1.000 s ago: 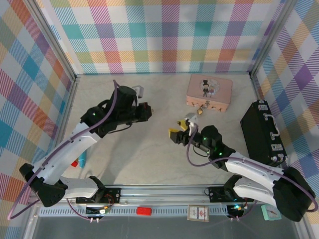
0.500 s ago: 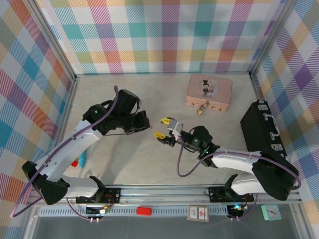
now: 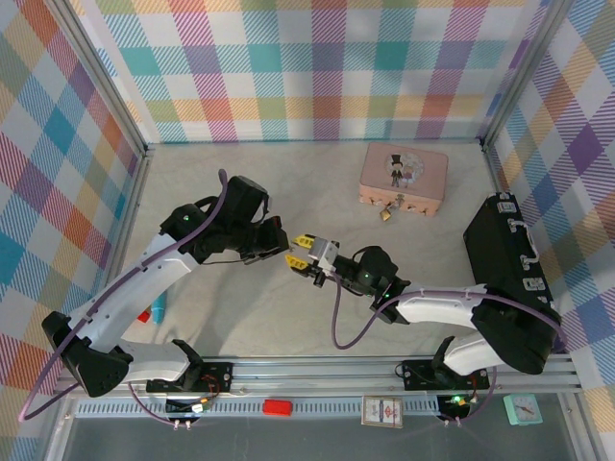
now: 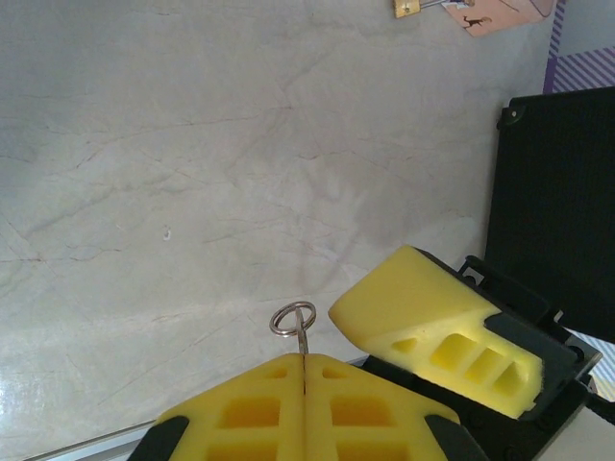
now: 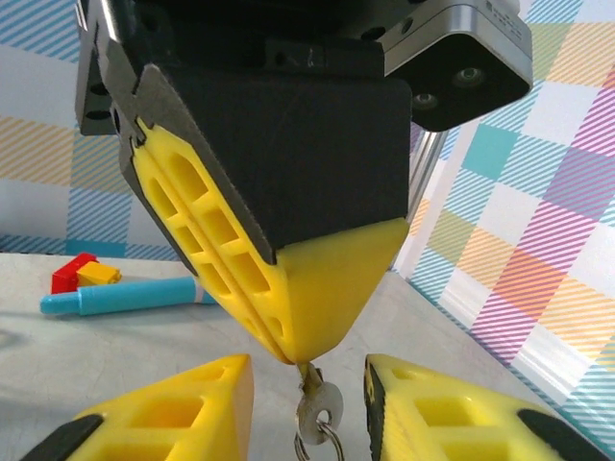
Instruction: Unlock the padlock with the key
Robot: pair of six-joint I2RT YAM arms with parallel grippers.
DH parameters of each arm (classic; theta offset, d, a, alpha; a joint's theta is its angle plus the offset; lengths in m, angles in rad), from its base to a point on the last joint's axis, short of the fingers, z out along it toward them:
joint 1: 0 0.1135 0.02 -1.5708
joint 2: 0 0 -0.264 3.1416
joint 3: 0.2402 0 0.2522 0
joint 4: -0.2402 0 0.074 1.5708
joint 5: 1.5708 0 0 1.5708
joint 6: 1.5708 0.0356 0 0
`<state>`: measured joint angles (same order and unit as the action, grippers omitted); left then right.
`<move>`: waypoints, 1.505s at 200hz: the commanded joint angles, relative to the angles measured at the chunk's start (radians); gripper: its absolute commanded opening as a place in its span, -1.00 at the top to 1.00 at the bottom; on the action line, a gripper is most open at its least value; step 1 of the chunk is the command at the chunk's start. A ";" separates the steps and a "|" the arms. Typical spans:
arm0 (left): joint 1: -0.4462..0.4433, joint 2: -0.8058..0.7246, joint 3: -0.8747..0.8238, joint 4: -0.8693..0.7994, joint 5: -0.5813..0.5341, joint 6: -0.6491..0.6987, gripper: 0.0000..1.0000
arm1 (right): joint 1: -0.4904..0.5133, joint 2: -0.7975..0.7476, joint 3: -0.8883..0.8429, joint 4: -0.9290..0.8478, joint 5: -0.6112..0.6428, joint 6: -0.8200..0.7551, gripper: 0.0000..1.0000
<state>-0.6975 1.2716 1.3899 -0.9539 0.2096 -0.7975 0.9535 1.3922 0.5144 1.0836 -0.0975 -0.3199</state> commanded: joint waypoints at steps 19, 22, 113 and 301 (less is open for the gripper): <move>0.010 -0.012 0.000 0.012 0.023 -0.020 1.00 | 0.007 0.020 0.026 0.049 0.098 -0.035 0.43; 0.011 -0.011 0.001 0.011 0.023 -0.019 1.00 | 0.008 0.024 0.026 0.049 0.101 -0.038 0.44; 0.021 -0.012 -0.016 0.020 0.027 -0.021 1.00 | 0.013 0.045 0.033 0.064 0.128 -0.041 0.62; 0.117 -0.250 -0.188 0.300 -0.093 0.248 -0.53 | 0.020 -0.215 0.137 -0.761 0.180 0.316 1.00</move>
<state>-0.5922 1.1271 1.2671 -0.8028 0.1734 -0.7052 0.9699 1.2407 0.5869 0.6559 0.0868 -0.1761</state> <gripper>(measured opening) 0.718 0.055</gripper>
